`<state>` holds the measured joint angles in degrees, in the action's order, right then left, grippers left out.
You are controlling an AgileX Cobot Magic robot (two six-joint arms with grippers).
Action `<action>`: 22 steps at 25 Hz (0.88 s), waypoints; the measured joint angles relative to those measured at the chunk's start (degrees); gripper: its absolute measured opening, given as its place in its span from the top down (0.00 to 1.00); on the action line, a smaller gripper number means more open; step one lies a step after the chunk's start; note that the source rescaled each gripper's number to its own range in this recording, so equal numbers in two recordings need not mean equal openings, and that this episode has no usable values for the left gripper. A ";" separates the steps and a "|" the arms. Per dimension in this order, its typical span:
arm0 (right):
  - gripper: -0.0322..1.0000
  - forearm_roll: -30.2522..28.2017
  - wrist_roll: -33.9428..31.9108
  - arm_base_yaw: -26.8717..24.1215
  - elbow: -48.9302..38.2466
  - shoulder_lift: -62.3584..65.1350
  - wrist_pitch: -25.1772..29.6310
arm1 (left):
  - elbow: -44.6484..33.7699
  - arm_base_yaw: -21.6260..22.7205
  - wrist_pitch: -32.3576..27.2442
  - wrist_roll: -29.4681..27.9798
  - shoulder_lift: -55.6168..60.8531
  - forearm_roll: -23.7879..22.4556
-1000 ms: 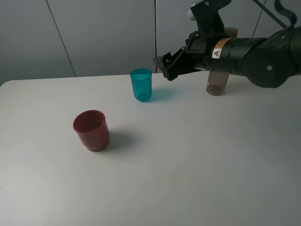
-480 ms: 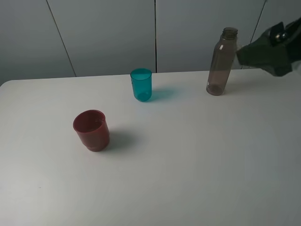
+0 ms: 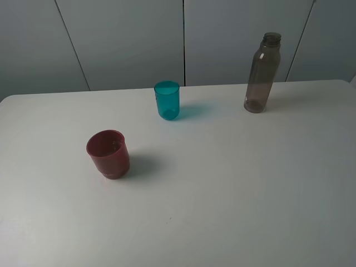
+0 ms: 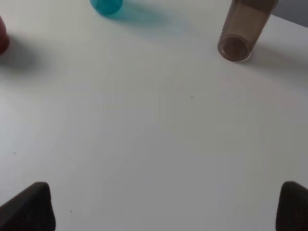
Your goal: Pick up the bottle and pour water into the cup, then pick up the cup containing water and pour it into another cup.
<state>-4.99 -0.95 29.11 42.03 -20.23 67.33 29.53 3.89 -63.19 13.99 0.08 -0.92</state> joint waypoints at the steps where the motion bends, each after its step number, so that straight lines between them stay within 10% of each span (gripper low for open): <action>1: 0.00 0.10 0.00 0.00 -0.93 2.02 0.03 | 0.00 0.00 0.00 0.00 0.00 0.00; 22: 0.00 2.85 -1.44 -1.26 -11.19 20.04 -0.91 | 0.00 0.00 0.00 0.00 0.00 0.00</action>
<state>-2.14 -2.39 27.84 30.84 -0.19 66.42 29.53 3.89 -63.19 13.99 0.08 -0.92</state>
